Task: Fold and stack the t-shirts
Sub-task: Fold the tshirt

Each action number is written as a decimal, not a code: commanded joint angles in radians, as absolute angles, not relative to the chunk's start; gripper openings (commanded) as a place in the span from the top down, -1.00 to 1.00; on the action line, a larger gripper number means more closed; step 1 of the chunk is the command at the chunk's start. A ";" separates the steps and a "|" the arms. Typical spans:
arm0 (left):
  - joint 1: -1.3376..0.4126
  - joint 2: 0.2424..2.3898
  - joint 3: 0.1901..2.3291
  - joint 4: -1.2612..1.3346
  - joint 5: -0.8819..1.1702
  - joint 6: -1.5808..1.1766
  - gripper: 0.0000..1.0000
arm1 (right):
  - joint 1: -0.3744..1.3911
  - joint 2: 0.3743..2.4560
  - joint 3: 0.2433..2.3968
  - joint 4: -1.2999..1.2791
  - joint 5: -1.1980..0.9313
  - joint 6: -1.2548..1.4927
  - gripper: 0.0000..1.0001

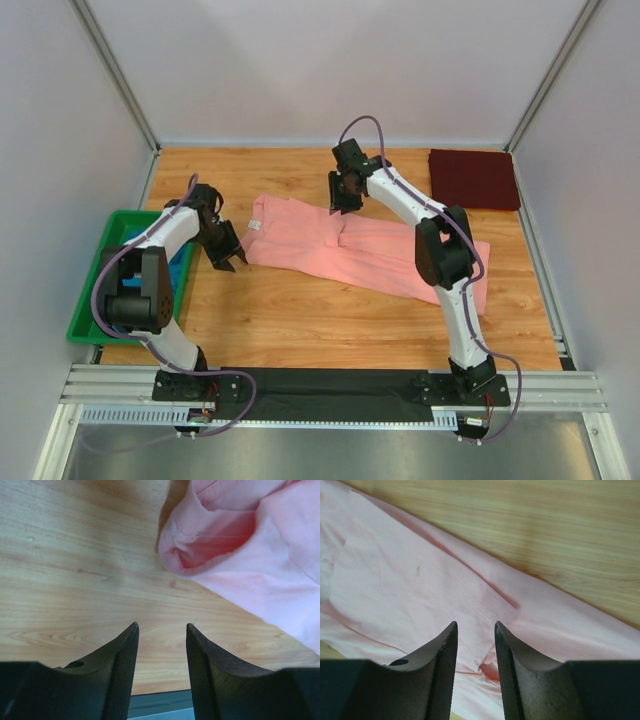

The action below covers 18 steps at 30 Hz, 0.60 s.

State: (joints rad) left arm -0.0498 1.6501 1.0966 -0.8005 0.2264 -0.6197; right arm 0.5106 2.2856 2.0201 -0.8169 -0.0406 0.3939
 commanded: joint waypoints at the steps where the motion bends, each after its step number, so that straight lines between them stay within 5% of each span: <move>1: -0.043 1.698 1.126 -0.788 0.230 -0.597 -0.01 | 0.505 2.244 2.031 -0.817 -0.115 0.380 0.27; 18: -0.043 1.805 1.190 -0.746 0.244 -0.649 -0.04 | 0.488 2.235 1.830 -0.677 -0.156 0.483 0.33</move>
State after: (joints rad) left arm -0.0498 1.7851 1.1561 -0.7635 0.2344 -0.6300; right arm 0.4938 2.2814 1.8450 -0.7647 -0.1406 0.4400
